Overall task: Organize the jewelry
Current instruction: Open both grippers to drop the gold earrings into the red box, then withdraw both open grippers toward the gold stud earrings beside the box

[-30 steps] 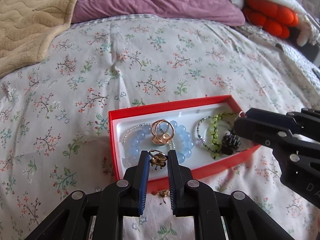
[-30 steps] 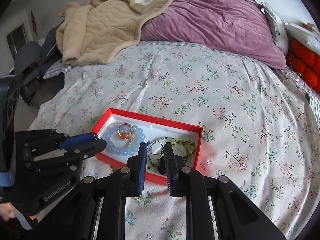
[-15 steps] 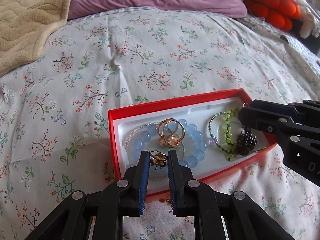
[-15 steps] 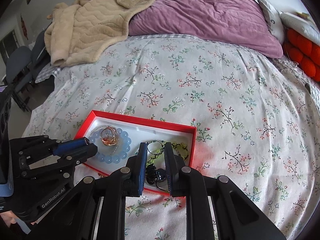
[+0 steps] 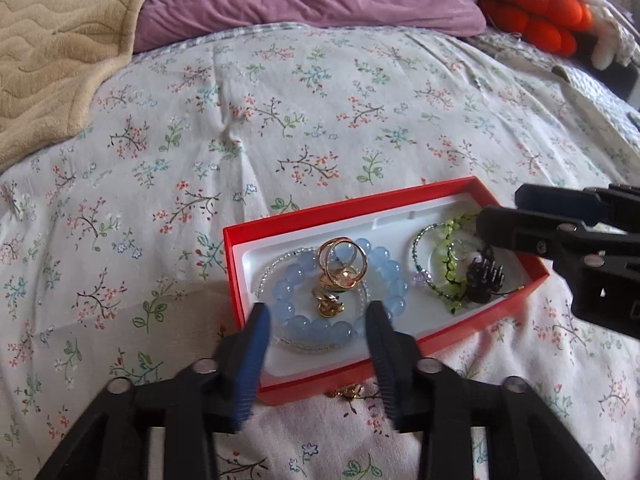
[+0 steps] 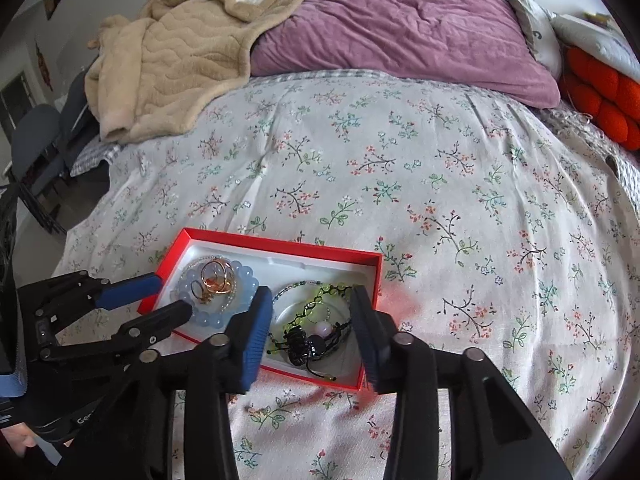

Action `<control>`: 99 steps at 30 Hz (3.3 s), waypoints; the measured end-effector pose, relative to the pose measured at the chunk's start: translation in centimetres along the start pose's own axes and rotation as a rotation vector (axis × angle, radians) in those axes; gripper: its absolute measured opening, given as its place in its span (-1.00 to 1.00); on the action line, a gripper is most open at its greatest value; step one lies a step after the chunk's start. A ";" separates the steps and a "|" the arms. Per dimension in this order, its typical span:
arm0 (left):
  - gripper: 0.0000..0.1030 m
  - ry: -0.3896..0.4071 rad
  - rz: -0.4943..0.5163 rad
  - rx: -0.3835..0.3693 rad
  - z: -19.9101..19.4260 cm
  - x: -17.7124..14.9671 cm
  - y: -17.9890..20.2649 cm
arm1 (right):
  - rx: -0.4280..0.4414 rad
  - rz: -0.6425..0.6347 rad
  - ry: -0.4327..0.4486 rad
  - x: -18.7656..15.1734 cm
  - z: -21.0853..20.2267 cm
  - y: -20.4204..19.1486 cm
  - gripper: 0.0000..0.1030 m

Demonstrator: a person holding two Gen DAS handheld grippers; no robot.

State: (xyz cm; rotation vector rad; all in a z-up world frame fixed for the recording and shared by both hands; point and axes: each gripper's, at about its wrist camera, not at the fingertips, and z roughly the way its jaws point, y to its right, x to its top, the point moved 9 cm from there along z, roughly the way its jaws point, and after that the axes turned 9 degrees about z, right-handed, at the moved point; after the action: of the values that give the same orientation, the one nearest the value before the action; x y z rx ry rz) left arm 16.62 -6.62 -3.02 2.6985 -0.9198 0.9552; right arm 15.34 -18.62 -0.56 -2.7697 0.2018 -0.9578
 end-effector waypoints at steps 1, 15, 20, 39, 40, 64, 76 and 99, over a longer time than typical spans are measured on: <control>-0.04 0.002 0.002 0.003 -0.2 0.0 0.0 | 0.000 0.002 0.003 0.1 -0.2 0.0 -0.06; 0.89 0.045 0.008 0.063 -3.6 -0.4 0.0 | -0.020 0.041 -0.008 -1.0 -3.3 0.9 0.33; 0.97 0.039 -0.002 0.092 -4.5 -0.9 -0.1 | -0.027 0.036 -0.019 -1.8 -4.4 0.8 0.43; 0.98 0.004 -0.018 0.073 -5.8 -4.3 1.4 | -0.098 0.047 -0.091 -5.6 -6.2 2.7 0.49; 0.98 0.004 -0.021 0.071 -5.8 -4.4 1.5 | -0.100 0.044 -0.095 -5.8 -6.2 2.7 0.49; 0.98 -0.066 -0.152 0.059 -0.5 -11.1 0.4 | -0.210 -0.124 -0.235 -13.9 0.0 3.4 0.49; 0.98 -0.030 -0.086 0.109 0.4 -11.9 -0.3 | -0.206 -0.148 -0.114 -13.5 1.5 3.5 0.93; 0.98 -0.011 -0.114 0.081 0.2 -12.3 -1.4 | -0.084 -0.252 -0.124 -11.8 4.1 -3.0 0.24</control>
State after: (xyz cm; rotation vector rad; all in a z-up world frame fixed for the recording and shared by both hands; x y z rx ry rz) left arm 9.99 0.70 -10.56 2.7912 -0.7358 0.9748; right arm 8.89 -12.83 -10.06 -2.9717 -0.1332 -0.8437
